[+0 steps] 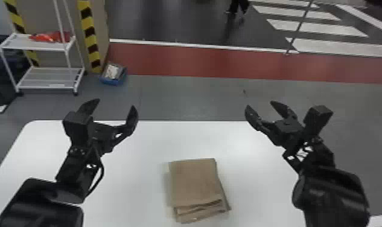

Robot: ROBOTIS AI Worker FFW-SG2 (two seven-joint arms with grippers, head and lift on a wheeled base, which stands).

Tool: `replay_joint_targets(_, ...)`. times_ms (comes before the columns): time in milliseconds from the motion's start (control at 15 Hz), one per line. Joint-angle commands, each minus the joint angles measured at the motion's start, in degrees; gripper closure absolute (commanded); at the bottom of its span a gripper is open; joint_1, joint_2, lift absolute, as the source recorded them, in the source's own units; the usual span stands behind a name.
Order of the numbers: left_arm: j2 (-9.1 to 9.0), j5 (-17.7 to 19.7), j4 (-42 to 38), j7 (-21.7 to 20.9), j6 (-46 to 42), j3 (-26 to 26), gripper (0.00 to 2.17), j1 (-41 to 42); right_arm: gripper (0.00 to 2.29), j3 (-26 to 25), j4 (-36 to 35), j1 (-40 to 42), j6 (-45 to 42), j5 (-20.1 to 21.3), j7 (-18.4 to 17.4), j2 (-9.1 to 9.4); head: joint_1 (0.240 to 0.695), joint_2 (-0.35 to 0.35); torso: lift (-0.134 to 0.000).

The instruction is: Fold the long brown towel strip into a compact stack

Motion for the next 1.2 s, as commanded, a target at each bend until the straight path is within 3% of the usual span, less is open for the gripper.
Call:
replay_joint_targets(0,0.42,0.11,0.30,-0.26,-0.01,0.28,0.02,-0.77,0.06,-0.29,1.41,-0.20,-1.95,-0.47,-0.25,0.05,0.664,-0.164,0.000)
replay_joint_targets(200,0.59,-0.15,0.30,-1.14,1.92,1.33,0.02,-1.74,0.07,0.94,0.97,1.29,-1.78,-3.28,-3.15,0.05,0.658,-0.162,0.000)
replay_joint_targets(333,0.86,0.29,-0.06,-1.31,2.62,1.86,0.02,-1.74,0.07,3.05,-0.96,2.52,-0.20,-4.25,-7.72,0.05,0.658,-0.159,0.000)
replay_joint_targets(733,2.44,0.11,3.64,-2.54,1.74,4.14,0.02,-4.02,0.07,11.23,-5.88,5.42,4.73,-6.54,-12.29,0.05,0.668,-0.122,0.000)
replay_joint_targets(933,4.02,0.64,4.34,-2.81,0.51,6.60,0.02,-4.37,0.08,16.15,-6.76,6.21,5.61,-7.24,-14.84,0.05,0.663,-0.052,0.000)
replay_joint_targets(1133,4.90,1.35,4.69,-2.89,-1.24,8.63,0.02,-4.02,0.08,20.10,-6.41,6.21,5.25,-7.06,-15.19,0.05,0.660,0.009,0.000)
